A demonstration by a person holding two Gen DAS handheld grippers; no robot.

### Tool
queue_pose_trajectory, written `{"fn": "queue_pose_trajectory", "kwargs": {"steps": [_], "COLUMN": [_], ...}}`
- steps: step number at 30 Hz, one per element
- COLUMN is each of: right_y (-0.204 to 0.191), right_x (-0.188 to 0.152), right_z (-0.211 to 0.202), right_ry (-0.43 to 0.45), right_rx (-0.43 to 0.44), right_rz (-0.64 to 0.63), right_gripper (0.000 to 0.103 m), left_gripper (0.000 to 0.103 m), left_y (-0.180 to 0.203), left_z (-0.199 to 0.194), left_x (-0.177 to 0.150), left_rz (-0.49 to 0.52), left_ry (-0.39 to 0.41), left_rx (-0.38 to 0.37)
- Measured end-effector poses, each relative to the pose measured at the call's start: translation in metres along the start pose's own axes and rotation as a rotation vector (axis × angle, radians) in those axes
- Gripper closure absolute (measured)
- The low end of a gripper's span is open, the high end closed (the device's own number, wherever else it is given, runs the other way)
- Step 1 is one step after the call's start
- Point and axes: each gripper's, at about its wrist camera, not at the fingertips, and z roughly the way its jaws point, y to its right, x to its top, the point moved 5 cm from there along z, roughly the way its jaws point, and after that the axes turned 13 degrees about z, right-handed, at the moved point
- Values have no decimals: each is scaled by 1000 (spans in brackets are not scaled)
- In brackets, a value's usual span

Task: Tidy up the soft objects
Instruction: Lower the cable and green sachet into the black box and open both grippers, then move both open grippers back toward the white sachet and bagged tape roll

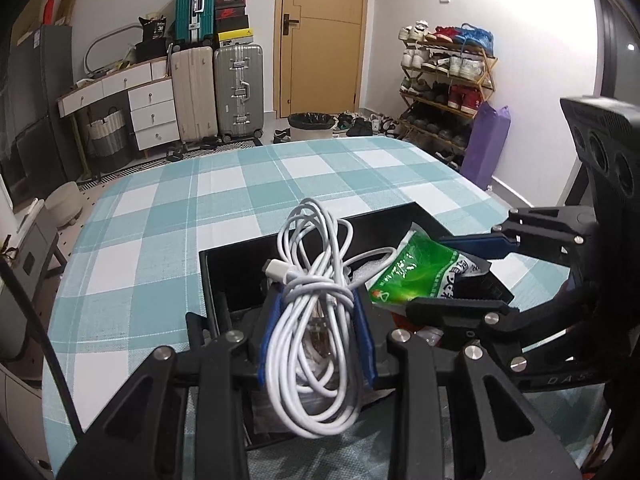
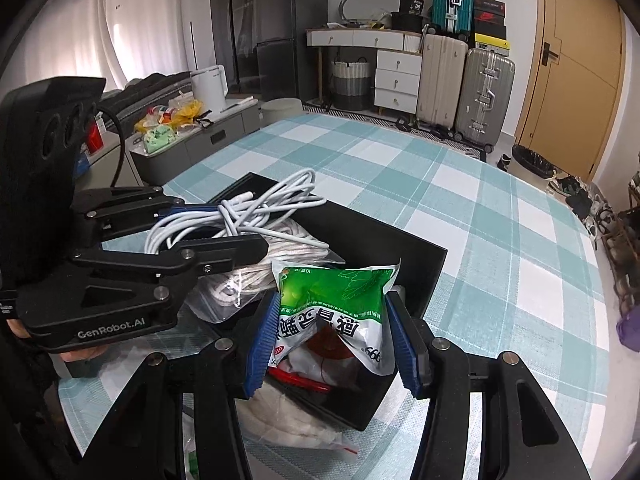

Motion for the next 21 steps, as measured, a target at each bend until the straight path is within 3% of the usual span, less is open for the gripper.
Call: {"fn": "queue_pose_trajectory", "kwargs": {"steps": [7, 10, 12, 16, 18, 21], "right_y": [-1, -1, -1, 4, 10, 18], "right_x": [1, 3, 3, 2, -1, -8], "right_z": [3, -3, -10, -27, -34, -45], "right_ry": [3, 33, 56, 97, 107, 117], "right_rx": [-9, -11, -14, -28, -30, -26], "right_rz": [-15, -20, -22, -13, 12, 56], "right_gripper": [47, 35, 26, 15, 9, 4], "left_gripper": [70, 67, 49, 40, 17, 9], "left_y": [2, 1, 0, 0, 1, 2], "left_z": [5, 3, -1, -12, -18, -30], "left_x": [-2, -2, -2, -2, -3, -5], "left_rz": [10, -2, -6, -18, -25, -36], "left_ry": [-25, -28, -24, -12, -8, 17], "left_rx": [-4, -14, -10, -16, -10, -4]}}
